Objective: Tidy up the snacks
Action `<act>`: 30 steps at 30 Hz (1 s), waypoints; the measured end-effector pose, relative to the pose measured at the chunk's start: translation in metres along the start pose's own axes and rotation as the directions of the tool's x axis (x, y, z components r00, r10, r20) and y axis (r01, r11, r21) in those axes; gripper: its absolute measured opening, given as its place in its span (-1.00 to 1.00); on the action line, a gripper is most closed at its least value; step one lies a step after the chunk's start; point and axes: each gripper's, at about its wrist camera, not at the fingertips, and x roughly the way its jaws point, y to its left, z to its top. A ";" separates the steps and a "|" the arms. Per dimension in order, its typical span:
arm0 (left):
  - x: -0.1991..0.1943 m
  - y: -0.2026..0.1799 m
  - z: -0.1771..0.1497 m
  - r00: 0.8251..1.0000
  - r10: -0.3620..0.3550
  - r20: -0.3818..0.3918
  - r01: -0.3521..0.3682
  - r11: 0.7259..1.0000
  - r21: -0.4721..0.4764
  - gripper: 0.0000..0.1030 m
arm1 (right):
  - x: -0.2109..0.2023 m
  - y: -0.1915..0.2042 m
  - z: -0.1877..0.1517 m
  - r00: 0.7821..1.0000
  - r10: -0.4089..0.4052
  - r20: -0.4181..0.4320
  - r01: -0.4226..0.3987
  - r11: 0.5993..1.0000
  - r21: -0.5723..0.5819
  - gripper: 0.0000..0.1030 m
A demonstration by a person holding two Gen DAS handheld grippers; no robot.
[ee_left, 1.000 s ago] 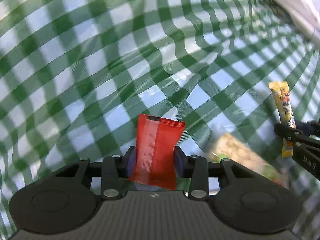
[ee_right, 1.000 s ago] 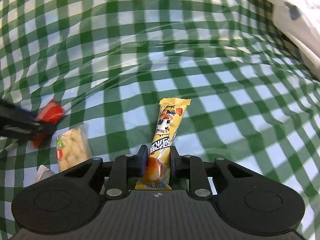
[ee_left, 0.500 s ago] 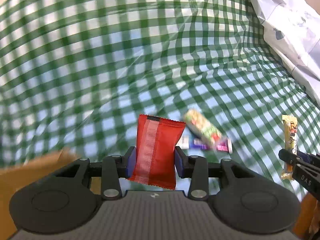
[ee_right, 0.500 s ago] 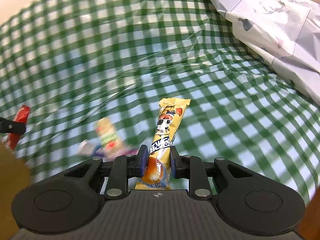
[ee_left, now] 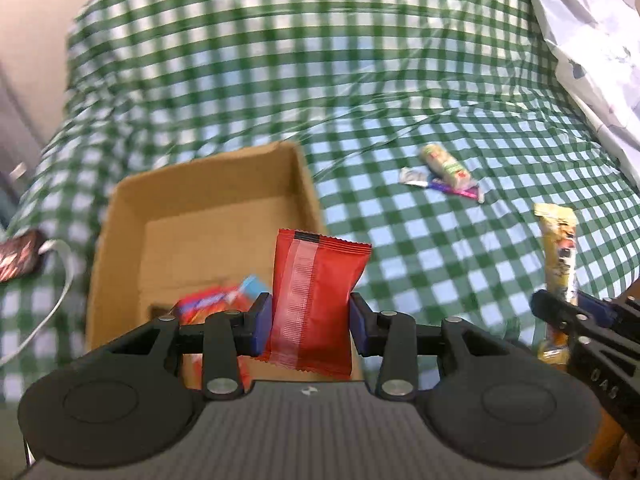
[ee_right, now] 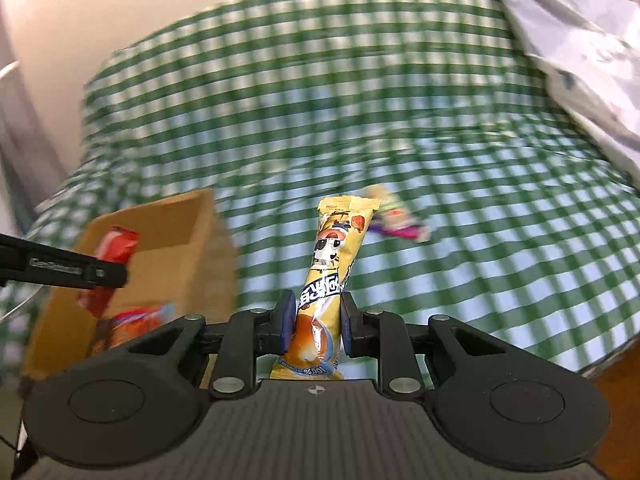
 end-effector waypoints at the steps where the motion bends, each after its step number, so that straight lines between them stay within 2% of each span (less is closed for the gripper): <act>1: -0.009 0.006 -0.011 1.000 0.011 0.002 -0.011 1.000 -0.007 -0.13 | -0.005 0.010 -0.005 1.000 0.019 0.000 -0.019 1.000 -0.015 -0.53; 8: -0.052 0.048 -0.067 0.999 0.052 0.012 -0.050 0.994 -0.102 -0.13 | -0.033 0.078 -0.040 0.989 0.140 -0.049 -0.146 0.981 -0.129 -0.53; 14: -0.066 0.072 -0.097 0.999 0.050 0.009 -0.048 0.986 -0.159 -0.13 | -0.044 0.106 -0.055 0.984 0.158 -0.082 -0.172 0.964 -0.201 -0.53; 30: -0.059 0.093 -0.101 1.000 0.018 0.025 -0.013 0.980 -0.199 -0.13 | -0.047 0.124 -0.057 0.991 0.107 -0.079 -0.124 0.956 -0.266 -0.53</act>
